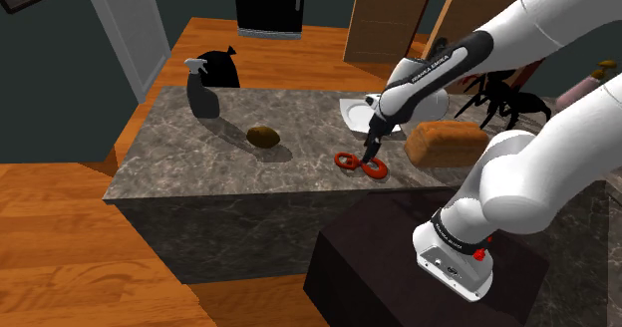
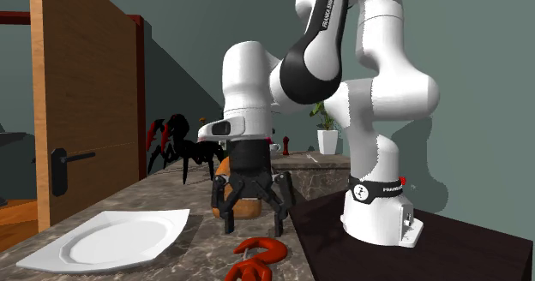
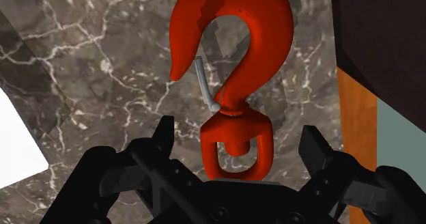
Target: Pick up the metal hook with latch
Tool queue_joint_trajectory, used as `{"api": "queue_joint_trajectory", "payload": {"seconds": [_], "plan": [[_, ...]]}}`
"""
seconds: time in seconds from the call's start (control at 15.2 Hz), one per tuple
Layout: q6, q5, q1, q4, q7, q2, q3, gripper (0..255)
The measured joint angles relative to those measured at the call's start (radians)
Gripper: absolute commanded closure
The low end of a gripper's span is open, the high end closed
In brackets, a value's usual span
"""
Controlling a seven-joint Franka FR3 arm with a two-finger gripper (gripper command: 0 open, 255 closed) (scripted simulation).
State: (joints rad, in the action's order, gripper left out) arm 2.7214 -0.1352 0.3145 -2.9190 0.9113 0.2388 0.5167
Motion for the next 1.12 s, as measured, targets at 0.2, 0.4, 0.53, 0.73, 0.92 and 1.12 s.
{"api": "queue_joint_trajectory", "payload": {"seconds": [0.2, 0.4, 0.53, 0.73, 0.92, 1.12], "plan": [[0.065, -0.115, 0.081, 0.008, 0.096, -0.083, 0.046, 0], [0.118, -0.298, 0.172, 0.019, 0.233, -0.168, 0.088, 0], [0.129, -0.384, 0.197, 0.029, 0.301, -0.200, 0.097, 255], [0.133, -0.415, 0.205, 0.033, 0.324, -0.211, 0.098, 255], [0.133, -0.419, 0.206, 0.033, 0.326, -0.212, 0.098, 255], [0.133, -0.419, 0.206, 0.033, 0.326, -0.212, 0.098, 255]]}}
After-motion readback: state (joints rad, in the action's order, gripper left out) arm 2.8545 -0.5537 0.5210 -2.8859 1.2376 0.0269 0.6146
